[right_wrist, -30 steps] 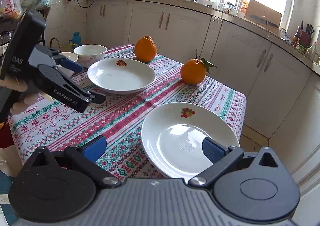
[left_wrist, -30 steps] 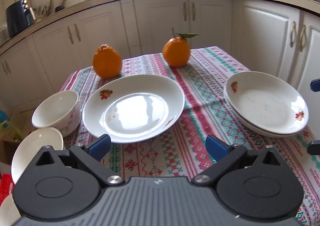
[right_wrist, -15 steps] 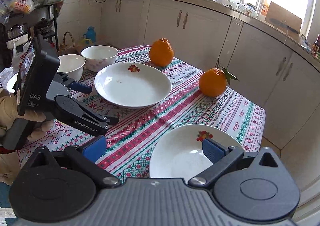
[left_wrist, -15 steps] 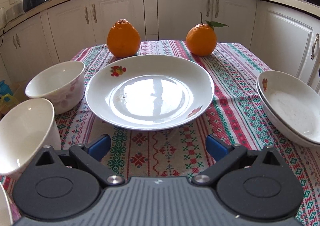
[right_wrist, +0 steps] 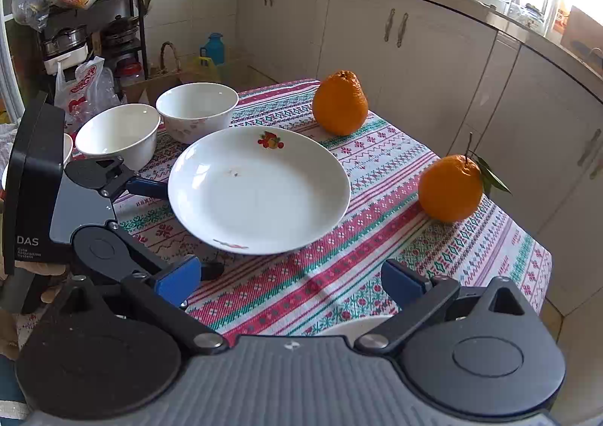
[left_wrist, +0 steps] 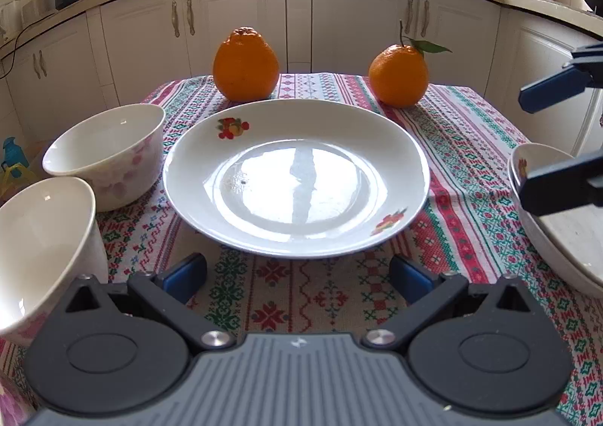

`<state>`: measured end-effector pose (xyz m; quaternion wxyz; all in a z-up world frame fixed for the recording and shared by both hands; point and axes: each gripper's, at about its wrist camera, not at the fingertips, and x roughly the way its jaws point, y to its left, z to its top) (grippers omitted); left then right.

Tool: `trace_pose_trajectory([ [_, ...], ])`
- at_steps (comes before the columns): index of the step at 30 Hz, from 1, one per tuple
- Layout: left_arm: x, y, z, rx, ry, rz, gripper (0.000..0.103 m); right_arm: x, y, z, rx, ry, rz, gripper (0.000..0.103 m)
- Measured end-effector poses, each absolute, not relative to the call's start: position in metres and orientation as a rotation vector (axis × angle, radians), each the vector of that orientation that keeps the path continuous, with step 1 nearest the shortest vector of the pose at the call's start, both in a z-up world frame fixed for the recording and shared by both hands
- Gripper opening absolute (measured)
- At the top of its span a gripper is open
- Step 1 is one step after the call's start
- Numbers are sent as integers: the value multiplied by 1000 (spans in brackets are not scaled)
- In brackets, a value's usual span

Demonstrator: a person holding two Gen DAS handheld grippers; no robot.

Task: Organize plates and bowls
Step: 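Move the right tool to the white fruit-print plate and grasp its rim, then lift the fruit-print plate with the right tool toward the plate stack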

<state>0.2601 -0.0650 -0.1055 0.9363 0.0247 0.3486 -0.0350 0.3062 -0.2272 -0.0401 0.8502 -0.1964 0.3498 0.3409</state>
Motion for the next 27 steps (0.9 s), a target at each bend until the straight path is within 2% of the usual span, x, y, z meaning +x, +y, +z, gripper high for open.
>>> trace_pose_trajectory([
  [18, 266, -66, -104, 71, 681, -118, 100, 430, -163, -61, -485, 819, 927, 101],
  [27, 269, -61, -103, 43, 685, -119, 97, 487, -141, -83, -428, 915, 987, 83],
])
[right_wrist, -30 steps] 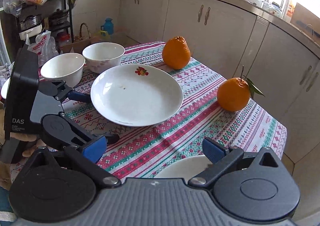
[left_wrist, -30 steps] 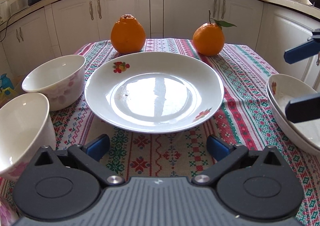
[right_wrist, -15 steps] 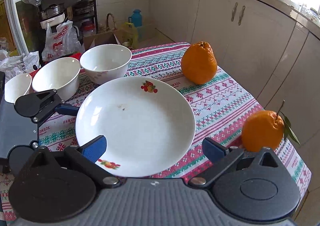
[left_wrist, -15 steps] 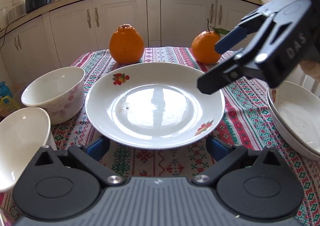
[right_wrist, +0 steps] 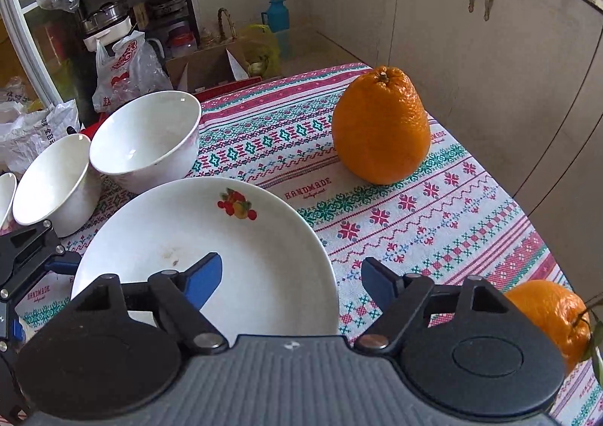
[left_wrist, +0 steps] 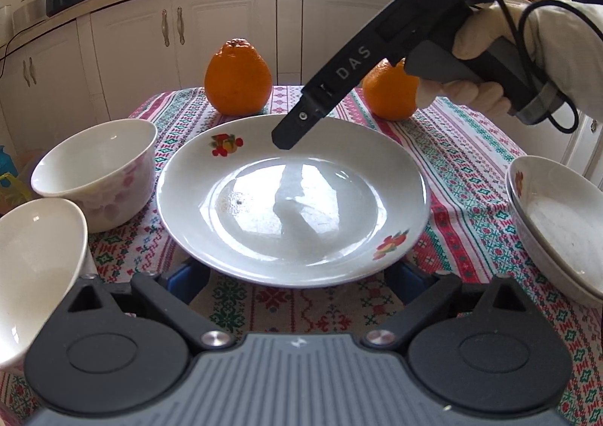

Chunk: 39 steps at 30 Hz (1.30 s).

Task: Organize plates and bowls
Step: 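Lift the fruit-print plate with the right tool toward the plate stack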

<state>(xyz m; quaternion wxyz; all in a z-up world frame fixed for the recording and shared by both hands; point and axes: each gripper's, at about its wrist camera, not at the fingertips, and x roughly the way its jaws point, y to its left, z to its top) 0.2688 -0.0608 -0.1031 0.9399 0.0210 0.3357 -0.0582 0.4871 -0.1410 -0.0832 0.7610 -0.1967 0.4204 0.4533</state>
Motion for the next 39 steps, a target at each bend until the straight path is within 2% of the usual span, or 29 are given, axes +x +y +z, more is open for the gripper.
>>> trace_pose_trajectory([
  [13, 269, -59, -103, 29, 693, -131, 97, 501, -131, -100, -384, 1004, 1052, 67],
  [39, 250, -64, -94, 125, 745, -208, 96, 478, -161, -85, -277, 1079, 1049, 67],
])
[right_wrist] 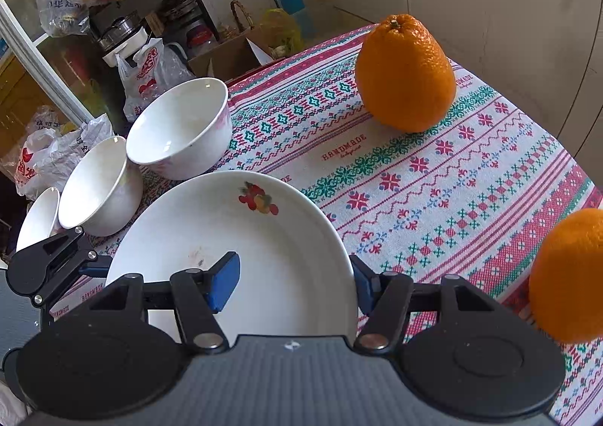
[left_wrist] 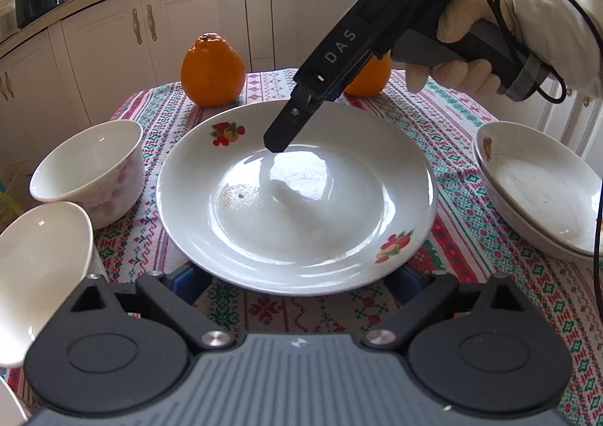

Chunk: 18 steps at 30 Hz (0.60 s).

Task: Organize plates and bowls
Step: 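Lift the fruit-print plate with the right tool toward the plate stack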

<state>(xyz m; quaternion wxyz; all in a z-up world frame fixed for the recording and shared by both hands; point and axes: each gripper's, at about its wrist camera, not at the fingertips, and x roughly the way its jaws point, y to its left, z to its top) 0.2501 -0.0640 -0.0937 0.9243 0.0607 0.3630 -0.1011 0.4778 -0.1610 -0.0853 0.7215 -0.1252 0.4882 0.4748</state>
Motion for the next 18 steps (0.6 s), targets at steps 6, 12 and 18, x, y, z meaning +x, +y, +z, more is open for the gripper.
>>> trace_pose_trajectory([
  [6, 234, -68, -81, 150, 736, -249, 96, 459, -177, -76, -258, 1082, 1030, 67],
  [12, 220, -76, -67, 174, 713, -286, 96, 441, -193, -62, -242, 1061, 1001, 67],
  [18, 211, -85, -59, 191, 709, -333, 96, 422, -212, -50, -227, 1039, 967, 67],
])
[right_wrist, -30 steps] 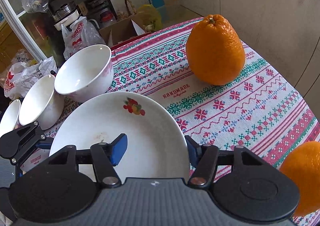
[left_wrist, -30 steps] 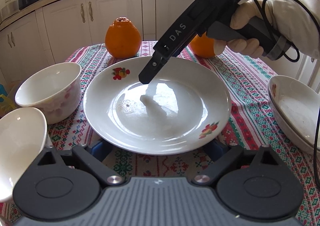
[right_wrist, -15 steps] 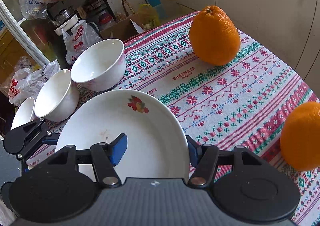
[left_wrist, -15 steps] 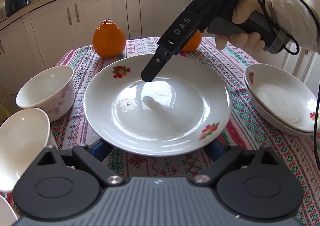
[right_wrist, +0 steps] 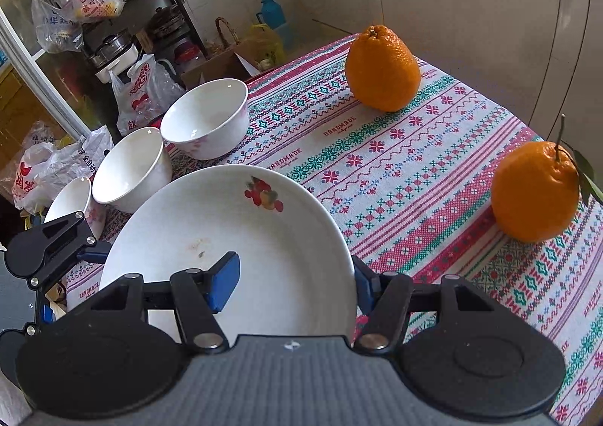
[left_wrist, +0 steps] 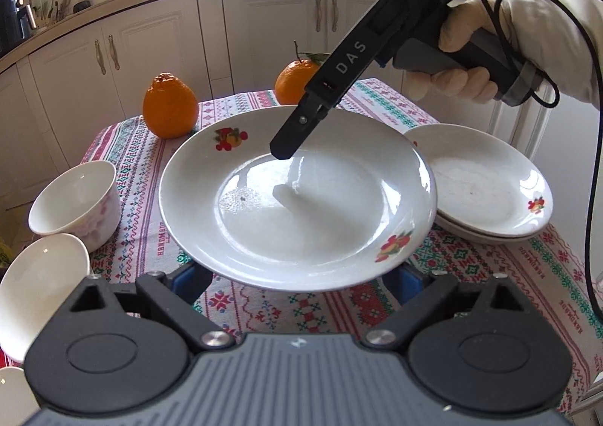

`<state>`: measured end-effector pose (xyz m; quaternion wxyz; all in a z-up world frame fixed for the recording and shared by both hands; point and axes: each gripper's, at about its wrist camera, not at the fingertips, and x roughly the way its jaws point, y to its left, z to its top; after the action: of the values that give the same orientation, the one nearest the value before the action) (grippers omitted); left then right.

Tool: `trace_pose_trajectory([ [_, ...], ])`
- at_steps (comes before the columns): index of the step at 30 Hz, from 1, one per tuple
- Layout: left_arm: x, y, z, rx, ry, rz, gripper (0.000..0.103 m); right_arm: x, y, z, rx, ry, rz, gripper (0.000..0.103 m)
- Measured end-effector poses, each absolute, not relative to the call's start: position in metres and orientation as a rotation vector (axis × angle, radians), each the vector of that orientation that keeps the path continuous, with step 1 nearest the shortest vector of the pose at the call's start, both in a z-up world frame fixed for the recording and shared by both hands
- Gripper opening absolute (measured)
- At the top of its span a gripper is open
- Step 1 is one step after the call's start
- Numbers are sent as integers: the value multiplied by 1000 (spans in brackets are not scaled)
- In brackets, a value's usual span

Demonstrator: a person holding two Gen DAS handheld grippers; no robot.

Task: Organize plates and bowls
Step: 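Lift the fruit-print plate with the right tool toward the plate stack, then lower the fruit-print plate onto the plate stack with the right tool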

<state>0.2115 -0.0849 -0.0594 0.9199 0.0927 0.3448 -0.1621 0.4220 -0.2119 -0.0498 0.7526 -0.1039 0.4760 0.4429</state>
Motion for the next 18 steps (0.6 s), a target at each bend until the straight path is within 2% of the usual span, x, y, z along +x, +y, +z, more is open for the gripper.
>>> trace_pose_trajectory([
  [18, 203, -137, -54, 263, 694, -515, 96, 372, -297, -38, -136, 989, 802, 67],
])
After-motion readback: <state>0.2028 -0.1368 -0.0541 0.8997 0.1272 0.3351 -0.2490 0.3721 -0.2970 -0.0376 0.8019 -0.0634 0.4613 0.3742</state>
